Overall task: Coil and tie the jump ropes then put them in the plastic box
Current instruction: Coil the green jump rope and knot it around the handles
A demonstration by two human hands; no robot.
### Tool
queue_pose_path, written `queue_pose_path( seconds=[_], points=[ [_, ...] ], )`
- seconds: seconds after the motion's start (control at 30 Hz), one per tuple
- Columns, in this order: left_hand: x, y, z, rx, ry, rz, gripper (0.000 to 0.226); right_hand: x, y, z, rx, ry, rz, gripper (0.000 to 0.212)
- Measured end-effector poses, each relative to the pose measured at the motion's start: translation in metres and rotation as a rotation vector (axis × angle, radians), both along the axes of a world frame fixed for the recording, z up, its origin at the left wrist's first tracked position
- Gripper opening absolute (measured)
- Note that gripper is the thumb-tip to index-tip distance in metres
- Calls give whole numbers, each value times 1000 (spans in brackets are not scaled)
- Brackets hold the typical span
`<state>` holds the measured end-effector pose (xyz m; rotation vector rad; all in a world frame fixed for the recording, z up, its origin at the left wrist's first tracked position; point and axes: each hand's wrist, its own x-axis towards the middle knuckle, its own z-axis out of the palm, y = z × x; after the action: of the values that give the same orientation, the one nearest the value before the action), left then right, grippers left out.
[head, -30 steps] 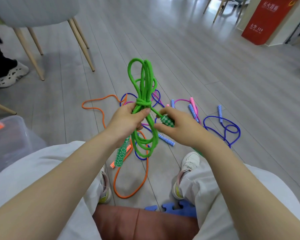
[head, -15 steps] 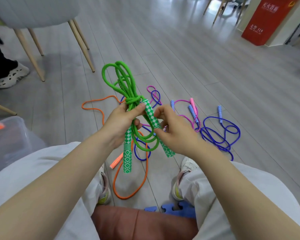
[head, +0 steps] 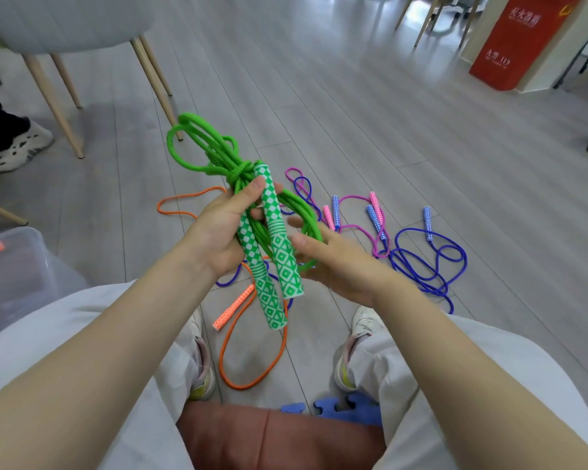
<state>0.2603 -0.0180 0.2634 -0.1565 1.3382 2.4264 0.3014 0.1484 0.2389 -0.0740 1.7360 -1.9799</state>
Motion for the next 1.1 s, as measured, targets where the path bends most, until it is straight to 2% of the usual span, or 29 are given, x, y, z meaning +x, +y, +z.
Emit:
queue_pose_path(
  seconds=[0.07, 0.13, 0.23, 0.33, 0.47, 0.57, 0.7, 0.83, 0.93, 1.1],
  points=[
    [-4, -4, 0, -3, -2, -13, 26, 2, -2, 0, -119, 32, 55, 90],
    [-9, -10, -2, -10, 0, 10, 27, 4, -7, 1, -117, 123, 92, 80],
    [-11, -11, -4, -13, -2, 48, 28, 8, -12, 5, -48, 220, 94, 78],
    [-11, -7, -6, -13, 0, 60, 30, 12, -15, 7, -8, 257, 70, 88],
    [-15, -8, -11, -13, -85, 92, 50, 17, -15, 4, 113, 274, 100, 94],
    [-16, -8, -15, -6, -109, 102, 56, 16, -18, 4, 182, 353, 32, 86],
    [-18, -11, -16, 17, -171, 8, 34, 15, -18, 5, 116, 337, -14, 61],
    [-13, -11, -12, 38, -143, -92, 24, 14, -15, 5, 21, 306, -67, 36],
    [-13, -11, -12, 34, -110, -79, 17, 12, -16, 7, 0, 312, -98, 36],
    [-16, -9, -15, 55, -68, 41, 16, 8, -20, 4, 26, 307, -213, 28]
  ],
)
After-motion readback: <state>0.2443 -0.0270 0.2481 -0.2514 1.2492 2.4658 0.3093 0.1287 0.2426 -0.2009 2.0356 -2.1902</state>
